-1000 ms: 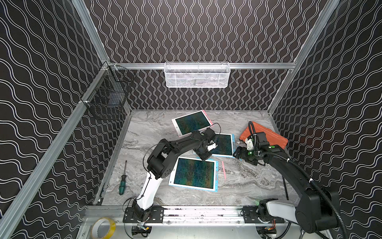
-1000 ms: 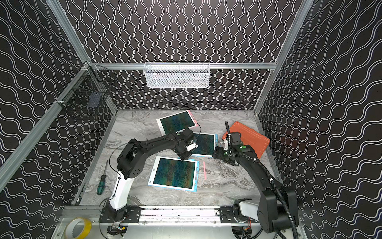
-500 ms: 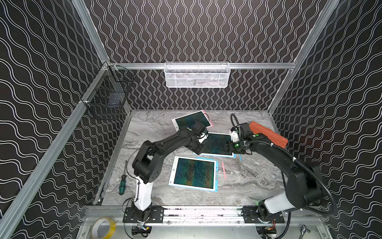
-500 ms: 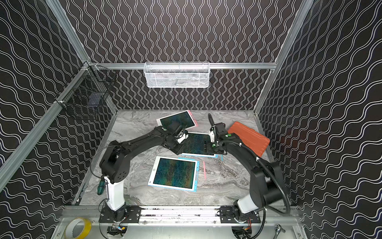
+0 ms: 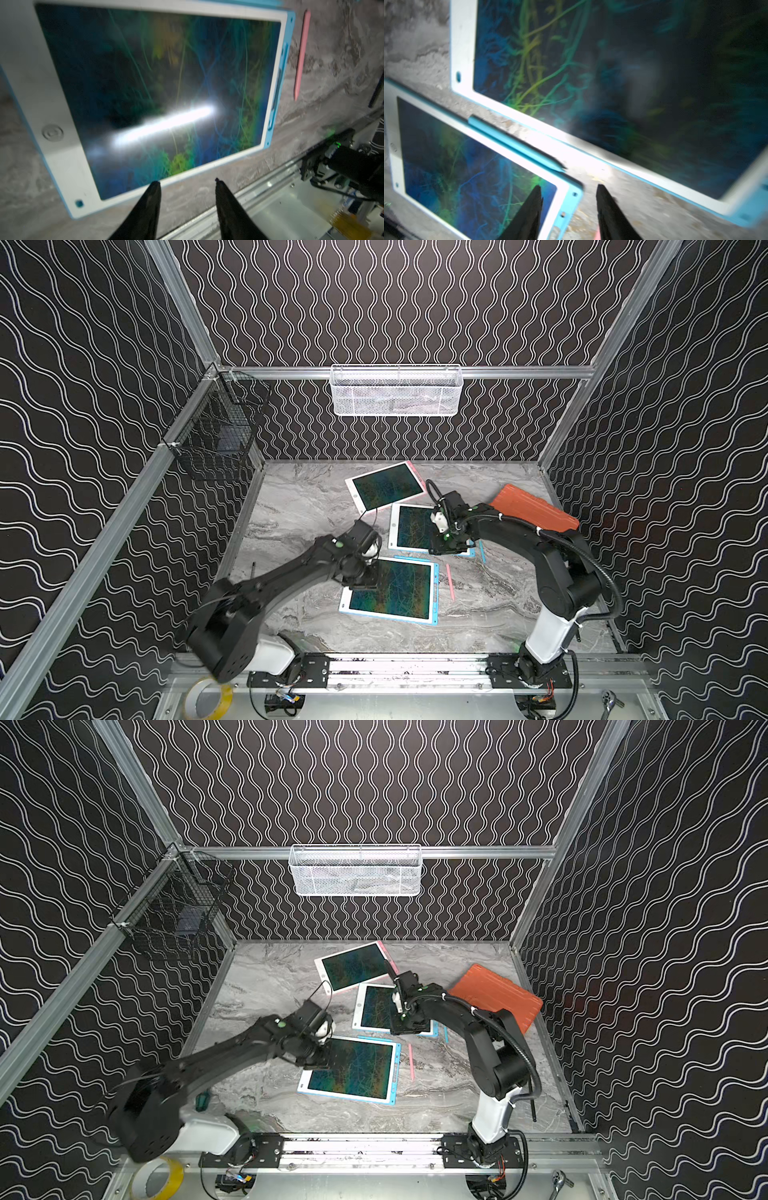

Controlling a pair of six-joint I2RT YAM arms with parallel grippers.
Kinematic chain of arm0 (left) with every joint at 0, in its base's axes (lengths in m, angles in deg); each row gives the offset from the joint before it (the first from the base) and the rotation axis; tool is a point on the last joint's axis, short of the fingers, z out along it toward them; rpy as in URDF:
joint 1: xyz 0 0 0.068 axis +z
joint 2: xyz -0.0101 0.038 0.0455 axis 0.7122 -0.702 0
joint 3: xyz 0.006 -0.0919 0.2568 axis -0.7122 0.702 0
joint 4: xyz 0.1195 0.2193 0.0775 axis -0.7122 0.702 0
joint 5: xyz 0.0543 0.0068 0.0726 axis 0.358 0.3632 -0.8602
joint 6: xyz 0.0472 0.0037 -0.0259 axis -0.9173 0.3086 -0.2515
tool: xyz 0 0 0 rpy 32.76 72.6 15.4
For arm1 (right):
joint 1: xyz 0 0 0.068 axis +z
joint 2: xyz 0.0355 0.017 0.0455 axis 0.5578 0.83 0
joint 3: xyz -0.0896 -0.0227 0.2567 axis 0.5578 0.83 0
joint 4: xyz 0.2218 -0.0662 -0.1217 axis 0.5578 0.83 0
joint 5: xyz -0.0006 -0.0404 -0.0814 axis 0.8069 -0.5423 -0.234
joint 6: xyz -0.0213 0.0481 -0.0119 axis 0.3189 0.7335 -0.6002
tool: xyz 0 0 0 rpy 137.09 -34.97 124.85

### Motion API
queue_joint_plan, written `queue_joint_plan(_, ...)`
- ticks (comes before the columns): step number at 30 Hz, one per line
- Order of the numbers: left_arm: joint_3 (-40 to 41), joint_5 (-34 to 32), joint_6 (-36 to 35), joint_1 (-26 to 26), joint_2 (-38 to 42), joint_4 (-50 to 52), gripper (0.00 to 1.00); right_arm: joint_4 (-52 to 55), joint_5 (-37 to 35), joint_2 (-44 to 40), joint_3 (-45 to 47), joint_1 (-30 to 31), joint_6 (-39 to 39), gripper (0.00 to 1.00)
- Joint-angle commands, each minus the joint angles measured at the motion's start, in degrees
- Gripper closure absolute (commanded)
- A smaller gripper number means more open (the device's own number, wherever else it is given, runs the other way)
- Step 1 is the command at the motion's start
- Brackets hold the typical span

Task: Place the stylus back onto the writing tablet
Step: Adjust the writing tablet at the center of the board.

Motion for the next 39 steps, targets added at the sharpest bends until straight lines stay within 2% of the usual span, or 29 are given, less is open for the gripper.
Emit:
queue_joint_plan(1,5.3,3.1,10.5,-1.8,6.3,-0.2,0.51,-0.5,1.4,2.2,-1.9,1.0,1.7,0.58)
queue_joint_plan(4,11.0,5.0,14.2,-2.4,11.1,-2.2,0.50,-0.8,1.7,3.2,-1.7,1.2,2.1,0.59)
queue_joint_plan(8,14.0,5.2,13.9,-2.7,12.0,-2.4,0.48,-1.7,2.2,2.6,1.7,1.2,2.9,0.56)
queue_joint_plan(12,16.8,6.3,15.6,-2.7,9.1,-8.6,0.44,-3.2,4.4,1.1,5.9,1.2,4.6,0.55)
queue_joint_plan(23,17.9,-0.5,20.8,-1.3,-0.1,-21.6,0.43,-4.1,8.9,-2.5,10.3,4.8,7.4,0.55)
queue_joint_plan(27,17.0,-3.1,21.3,-0.9,-0.2,-19.5,0.43,-1.7,3.5,-2.7,7.7,4.8,4.8,0.56)
queue_joint_plan(33,19.2,-6.4,21.9,-0.6,5.3,-15.1,0.44,2.7,-5.8,0.5,-4.0,3.0,-2.3,0.54)
queue_joint_plan(39,19.9,-5.9,20.3,-0.3,8.0,-16.8,0.44,2.5,-8.0,5.2,-7.4,3.1,-6.6,0.54)
